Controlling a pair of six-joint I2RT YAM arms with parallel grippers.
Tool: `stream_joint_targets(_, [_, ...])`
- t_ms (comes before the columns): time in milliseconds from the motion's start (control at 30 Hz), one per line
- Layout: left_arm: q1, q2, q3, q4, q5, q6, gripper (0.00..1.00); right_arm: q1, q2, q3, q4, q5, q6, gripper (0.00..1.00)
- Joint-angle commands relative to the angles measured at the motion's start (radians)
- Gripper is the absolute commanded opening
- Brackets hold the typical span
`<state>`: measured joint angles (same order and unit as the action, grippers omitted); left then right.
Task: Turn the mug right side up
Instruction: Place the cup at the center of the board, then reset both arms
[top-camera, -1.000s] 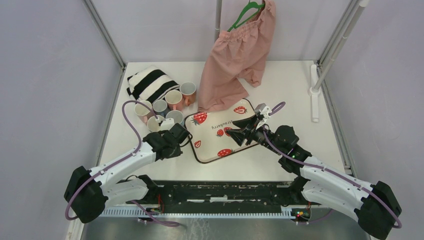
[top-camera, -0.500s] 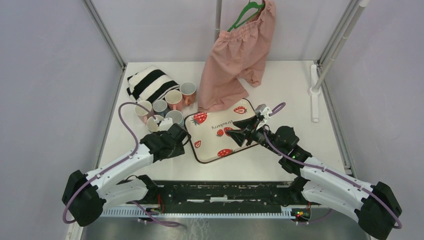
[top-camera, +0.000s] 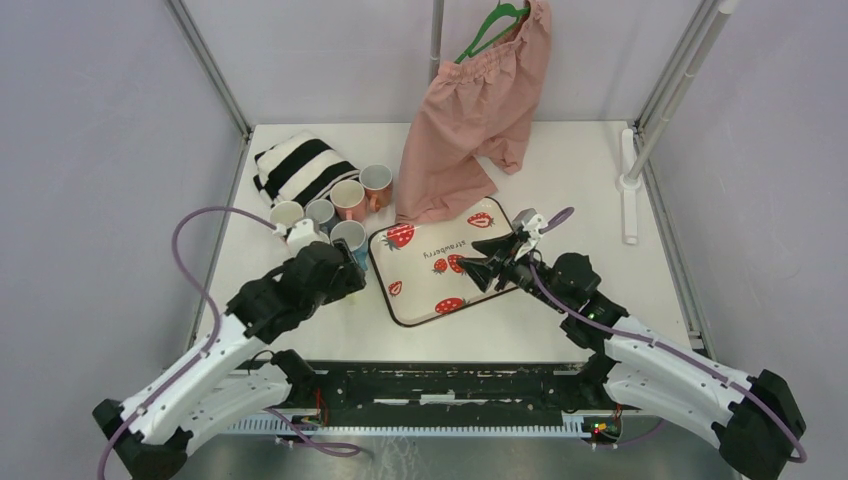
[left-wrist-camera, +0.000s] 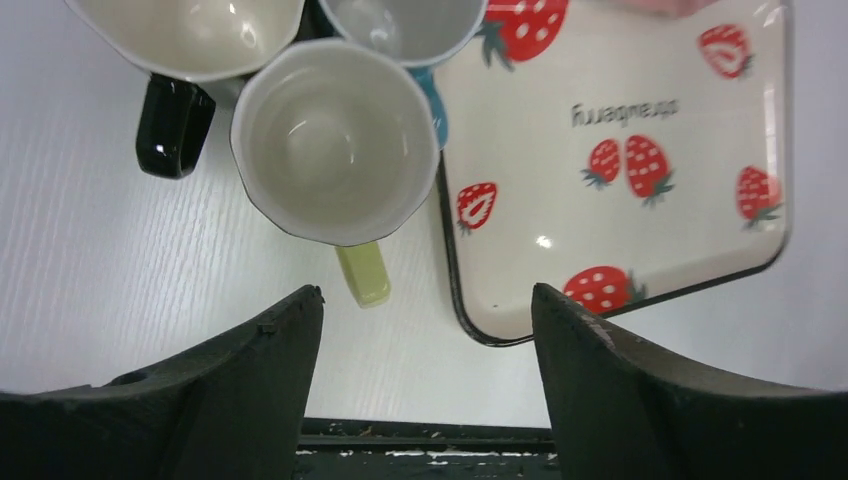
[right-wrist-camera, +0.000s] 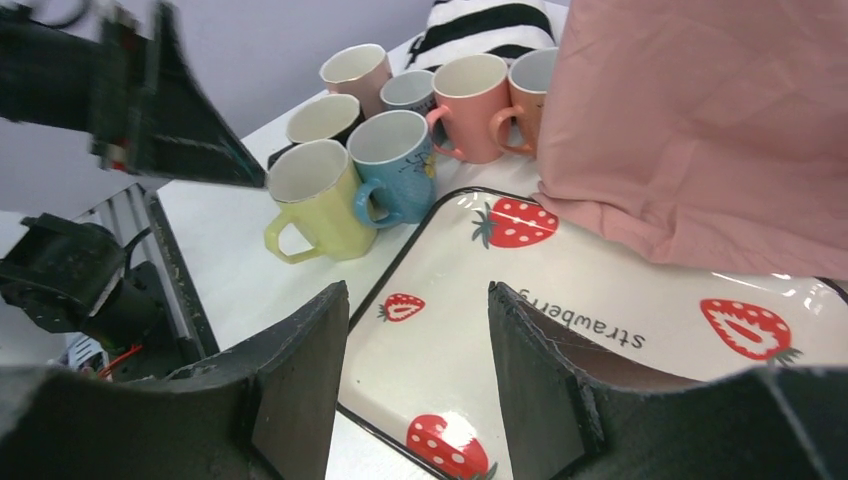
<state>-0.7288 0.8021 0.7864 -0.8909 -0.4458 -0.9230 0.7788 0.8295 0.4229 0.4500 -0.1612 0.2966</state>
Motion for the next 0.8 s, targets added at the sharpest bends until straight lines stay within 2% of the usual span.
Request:
stream_joint_targets(0, [-0.003,-0.119,0.073,0.037,-0.086,0.033,0.87,0.004,-0.029,0.074,-0.096,0.138,-0.043,0.6])
stream_joint_targets(233, [-0.003,-0.195,0.108,0.184,-0.128,0.23,0.99,0.005,-0.005,0.243,-0.409,0.461,-0.12,0.65])
stream_joint_targets(267, [-0.003,-0.204,0.111,0.202,-0.136,0.248,1.0,0.005,0.0,0.265,-0.446,0.49,-0.141,0.66])
stream_joint_targets(433, [-0.002,-0.233,0.119,0.286,-0.185,0.335,1.0,0.005,-0.003,0.359,-0.587,0.571,-0.25,0.82])
stream_joint_targets(600, [-0.003,-0.204,0.158,0.328,-0.245,0.437,1.0,0.004,-0.038,0.422,-0.694,0.777,-0.288,0.98])
stream_joint_targets(700, [-0.002,-0.183,0.191,0.337,-0.301,0.492,1.0,0.004,-0.056,0.462,-0.78,1.001,-0.263,0.98])
stream_joint_targets(767, [-0.003,-0.183,0.204,0.347,-0.345,0.517,1.0,0.005,-0.082,0.468,-0.803,1.088,-0.271,0.98])
